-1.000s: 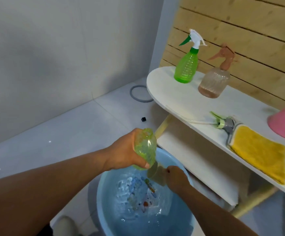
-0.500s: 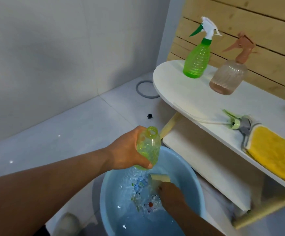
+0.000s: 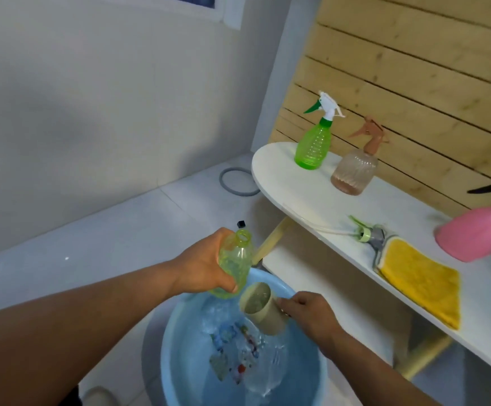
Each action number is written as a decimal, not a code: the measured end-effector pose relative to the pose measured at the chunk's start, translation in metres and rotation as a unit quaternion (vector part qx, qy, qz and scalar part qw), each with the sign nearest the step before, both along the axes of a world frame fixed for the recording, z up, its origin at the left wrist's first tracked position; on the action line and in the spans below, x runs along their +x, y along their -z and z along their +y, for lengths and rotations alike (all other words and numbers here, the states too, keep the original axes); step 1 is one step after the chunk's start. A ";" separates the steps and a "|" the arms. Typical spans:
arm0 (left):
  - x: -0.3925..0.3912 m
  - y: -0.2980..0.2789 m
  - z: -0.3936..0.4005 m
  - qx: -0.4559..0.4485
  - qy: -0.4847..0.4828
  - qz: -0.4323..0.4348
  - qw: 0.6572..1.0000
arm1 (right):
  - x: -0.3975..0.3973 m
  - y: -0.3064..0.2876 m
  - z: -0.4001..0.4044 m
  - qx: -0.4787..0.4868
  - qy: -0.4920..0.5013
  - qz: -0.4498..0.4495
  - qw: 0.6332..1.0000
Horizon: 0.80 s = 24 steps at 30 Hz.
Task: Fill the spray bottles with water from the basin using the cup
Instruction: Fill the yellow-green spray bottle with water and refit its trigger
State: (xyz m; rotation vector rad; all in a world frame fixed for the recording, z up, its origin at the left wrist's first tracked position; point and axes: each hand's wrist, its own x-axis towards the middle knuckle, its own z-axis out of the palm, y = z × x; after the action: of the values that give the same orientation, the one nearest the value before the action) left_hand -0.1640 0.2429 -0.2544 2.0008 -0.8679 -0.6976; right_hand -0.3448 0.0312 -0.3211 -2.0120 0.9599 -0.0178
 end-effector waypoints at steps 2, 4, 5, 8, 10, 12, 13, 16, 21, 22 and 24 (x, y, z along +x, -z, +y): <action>-0.001 -0.003 0.003 -0.005 -0.006 0.000 1.000 | -0.003 -0.031 -0.003 0.010 0.009 -0.025 1.000; -0.002 -0.005 0.004 -0.008 -0.009 -0.003 1.000 | -0.005 -0.061 -0.007 0.006 0.011 -0.050 0.999; -0.003 -0.007 0.004 -0.010 -0.010 -0.006 1.000 | -0.007 -0.077 -0.008 0.004 0.012 -0.065 0.998; -0.005 -0.009 0.004 -0.006 -0.011 -0.015 1.000 | -0.010 -0.115 -0.008 -0.006 0.015 -0.098 0.995; -0.007 -0.007 0.004 0.003 -0.009 -0.022 1.000 | -0.010 -0.133 -0.006 -0.017 0.011 -0.112 0.993; -0.008 -0.005 0.003 0.013 -0.004 -0.031 0.999 | -0.011 -0.146 -0.005 -0.026 0.011 -0.127 0.991; -0.009 -0.005 0.002 0.020 0.000 -0.036 0.999 | -0.012 -0.150 -0.004 -0.029 0.014 -0.136 0.990; -0.013 -0.003 0.002 0.042 0.019 -0.055 0.997 | -0.013 -0.161 -0.001 -0.044 0.020 -0.162 0.986; -0.018 0.000 0.000 0.071 0.054 -0.071 0.994 | -0.011 -0.176 0.009 -0.098 0.007 -0.182 0.978; -0.019 0.000 -0.002 0.071 0.058 -0.073 0.993 | -0.011 -0.180 0.010 -0.120 0.006 -0.181 0.976; -0.021 0.001 -0.002 0.074 0.062 -0.075 0.993 | -0.011 -0.184 0.015 -0.158 0.001 -0.180 0.971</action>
State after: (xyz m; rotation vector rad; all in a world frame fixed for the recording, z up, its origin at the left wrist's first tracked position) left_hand -0.1846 0.2406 -0.2557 2.1681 -1.0626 -0.7061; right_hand -0.3555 0.0463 -0.1374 -2.1931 0.7578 -0.5496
